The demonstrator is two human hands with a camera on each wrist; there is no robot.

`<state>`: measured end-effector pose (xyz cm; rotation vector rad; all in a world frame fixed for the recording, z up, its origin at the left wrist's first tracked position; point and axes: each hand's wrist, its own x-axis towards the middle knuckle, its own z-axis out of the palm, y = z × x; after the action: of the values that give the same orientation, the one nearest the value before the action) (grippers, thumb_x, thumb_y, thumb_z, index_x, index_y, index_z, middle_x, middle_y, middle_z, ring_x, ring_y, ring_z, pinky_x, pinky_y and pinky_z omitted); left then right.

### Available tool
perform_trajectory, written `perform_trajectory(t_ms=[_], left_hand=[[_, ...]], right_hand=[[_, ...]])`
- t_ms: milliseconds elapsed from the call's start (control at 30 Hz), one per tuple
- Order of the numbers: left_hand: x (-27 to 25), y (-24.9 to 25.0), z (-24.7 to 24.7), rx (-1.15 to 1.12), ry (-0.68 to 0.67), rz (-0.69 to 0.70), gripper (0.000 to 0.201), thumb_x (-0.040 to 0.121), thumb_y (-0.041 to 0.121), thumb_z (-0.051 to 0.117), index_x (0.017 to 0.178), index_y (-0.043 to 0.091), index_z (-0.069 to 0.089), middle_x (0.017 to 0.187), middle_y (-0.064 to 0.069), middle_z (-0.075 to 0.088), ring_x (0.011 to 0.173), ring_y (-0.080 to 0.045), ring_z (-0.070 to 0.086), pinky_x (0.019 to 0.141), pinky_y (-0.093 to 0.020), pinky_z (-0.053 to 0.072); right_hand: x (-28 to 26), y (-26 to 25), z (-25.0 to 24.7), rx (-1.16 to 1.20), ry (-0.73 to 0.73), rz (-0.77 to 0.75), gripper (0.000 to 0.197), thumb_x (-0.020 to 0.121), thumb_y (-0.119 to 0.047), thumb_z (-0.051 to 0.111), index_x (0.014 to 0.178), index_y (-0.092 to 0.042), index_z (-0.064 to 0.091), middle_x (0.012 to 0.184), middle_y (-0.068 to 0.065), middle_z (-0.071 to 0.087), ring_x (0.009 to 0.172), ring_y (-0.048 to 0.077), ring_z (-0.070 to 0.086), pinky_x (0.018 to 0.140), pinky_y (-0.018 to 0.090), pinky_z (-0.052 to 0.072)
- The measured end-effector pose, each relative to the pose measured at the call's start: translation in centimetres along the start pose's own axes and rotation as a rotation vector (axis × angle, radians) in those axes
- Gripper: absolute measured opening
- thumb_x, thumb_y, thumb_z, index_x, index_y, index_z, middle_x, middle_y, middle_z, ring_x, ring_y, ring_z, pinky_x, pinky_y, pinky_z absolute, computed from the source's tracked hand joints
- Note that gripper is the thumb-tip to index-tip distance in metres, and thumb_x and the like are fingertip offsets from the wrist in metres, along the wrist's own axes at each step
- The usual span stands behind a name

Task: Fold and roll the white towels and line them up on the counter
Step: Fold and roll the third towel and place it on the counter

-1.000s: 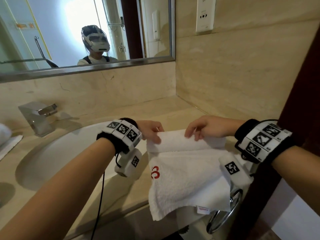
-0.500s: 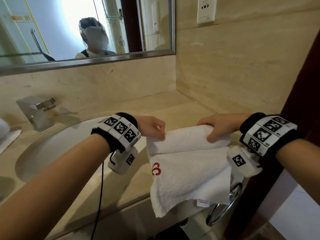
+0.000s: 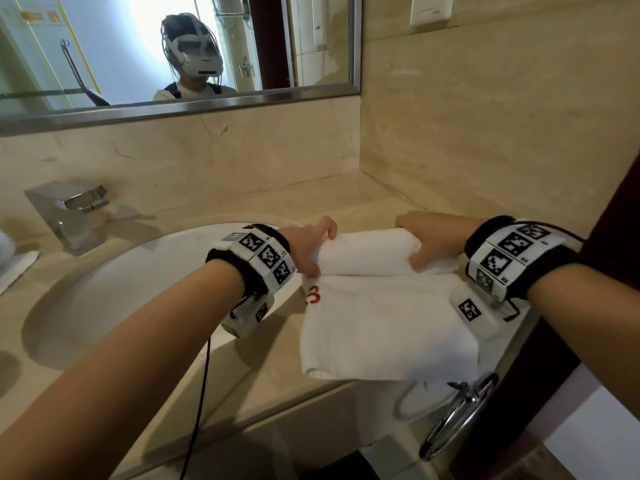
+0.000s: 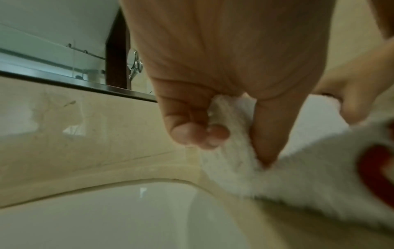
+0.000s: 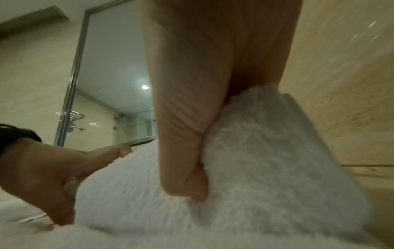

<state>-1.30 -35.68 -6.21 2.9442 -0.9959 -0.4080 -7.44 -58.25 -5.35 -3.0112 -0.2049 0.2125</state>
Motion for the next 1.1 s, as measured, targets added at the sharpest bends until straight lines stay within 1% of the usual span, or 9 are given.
perform_trajectory(t_ms=[133, 267, 400, 633, 767, 867, 967, 1033, 1100], left_hand=[[1.2, -0.2, 0.0, 0.156, 0.045, -0.035, 0.072, 0.082, 0.026, 0.065, 0.135, 0.027, 0.016, 0.125, -0.008, 0.044, 0.091, -0.03, 0.061, 0.086, -0.04, 0.051], [1.5, -0.4, 0.5, 0.184, 0.047, -0.059, 0.077, 0.082, 0.034, 0.065, 0.138, 0.031, 0.012, 0.131, -0.004, 0.038, 0.09, -0.027, 0.061, 0.086, -0.04, 0.052], [0.9, -0.1, 0.7, 0.22, 0.021, -0.075, 0.089, 0.078, 0.042, 0.067, 0.142, 0.032, 0.006, 0.136, 0.001, 0.03, 0.091, -0.025, 0.06, 0.086, -0.038, 0.052], [-0.7, -2.0, 0.7, 0.033, -0.078, 0.01, 0.096, 0.08, 0.045, 0.066, 0.146, 0.038, -0.004, 0.151, 0.006, 0.004, 0.119, -0.027, 0.046, 0.102, -0.04, 0.04], [-1.4, -1.1, 0.7, 0.123, -0.056, -0.029, 0.107, 0.072, 0.051, 0.07, 0.145, 0.041, -0.008, 0.151, 0.009, 0.003, 0.101, -0.022, 0.054, 0.093, -0.038, 0.047], [-1.8, -0.5, 0.8, 0.181, -0.032, -0.042, 0.11, 0.07, 0.051, 0.071, 0.145, 0.038, -0.009, 0.151, 0.008, 0.004, 0.084, -0.019, 0.051, 0.082, -0.035, 0.051], [-2.2, -0.2, 0.8, 0.274, 0.004, -0.017, 0.108, 0.072, 0.054, 0.069, 0.146, 0.036, -0.008, 0.151, 0.007, 0.007, 0.086, -0.02, 0.054, 0.077, -0.033, 0.051], [-2.6, -0.1, 0.7, 0.343, 0.049, 0.013, 0.104, 0.073, 0.055, 0.067, 0.146, 0.034, -0.004, 0.15, 0.006, 0.013, 0.094, -0.022, 0.058, 0.073, -0.03, 0.048], [-2.9, 0.2, 0.7, 0.392, 0.104, 0.043, 0.099, 0.073, 0.055, 0.068, 0.146, 0.032, 0.003, 0.147, 0.005, 0.023, 0.099, -0.021, 0.058, 0.069, -0.028, 0.045]], right_hand=[[1.7, 0.7, 0.4, -0.111, 0.035, 0.016, 0.04, 0.079, -0.024, 0.068, 0.104, -0.014, 0.037, 0.114, 0.009, 0.045, 0.089, 0.02, 0.041, 0.069, 0.028, 0.033], [2.3, 1.0, 1.0, -0.188, 0.034, 0.01, 0.05, 0.083, -0.024, 0.062, 0.121, -0.006, 0.036, 0.124, 0.012, 0.038, 0.111, 0.025, 0.039, 0.079, 0.027, 0.031], [2.0, 1.1, 1.4, -0.221, 0.055, -0.001, 0.048, 0.084, -0.023, 0.059, 0.121, -0.005, 0.035, 0.124, 0.013, 0.037, 0.113, 0.026, 0.038, 0.081, 0.027, 0.033], [1.6, 0.7, 1.6, -0.264, 0.076, 0.01, 0.049, 0.083, -0.023, 0.059, 0.122, -0.007, 0.035, 0.125, 0.012, 0.038, 0.114, 0.026, 0.039, 0.092, 0.033, 0.04], [1.2, 0.5, 1.6, -0.301, 0.091, -0.001, 0.046, 0.084, -0.022, 0.058, 0.121, -0.006, 0.036, 0.124, 0.013, 0.037, 0.111, 0.026, 0.041, 0.09, 0.033, 0.042], [0.2, 0.3, 2.0, -0.362, 0.106, -0.039, 0.046, 0.089, -0.023, 0.055, 0.125, -0.005, 0.034, 0.127, 0.013, 0.034, 0.103, 0.024, 0.044, 0.074, 0.028, 0.038], [-0.8, 0.6, 2.7, -0.377, 0.155, -0.094, 0.047, 0.089, -0.023, 0.056, 0.126, -0.005, 0.034, 0.127, 0.011, 0.037, 0.086, 0.017, 0.04, 0.069, 0.031, 0.041], [-1.3, 1.1, 3.3, -0.369, 0.17, -0.112, 0.056, 0.088, -0.024, 0.059, 0.133, -0.004, 0.031, 0.138, 0.012, 0.034, 0.098, 0.019, 0.046, 0.083, 0.036, 0.048], [-1.7, 1.5, 3.6, -0.392, 0.141, -0.116, 0.069, 0.09, -0.029, 0.055, 0.143, -0.002, 0.02, 0.154, 0.014, 0.012, 0.126, 0.027, 0.039, 0.102, 0.038, 0.041]])
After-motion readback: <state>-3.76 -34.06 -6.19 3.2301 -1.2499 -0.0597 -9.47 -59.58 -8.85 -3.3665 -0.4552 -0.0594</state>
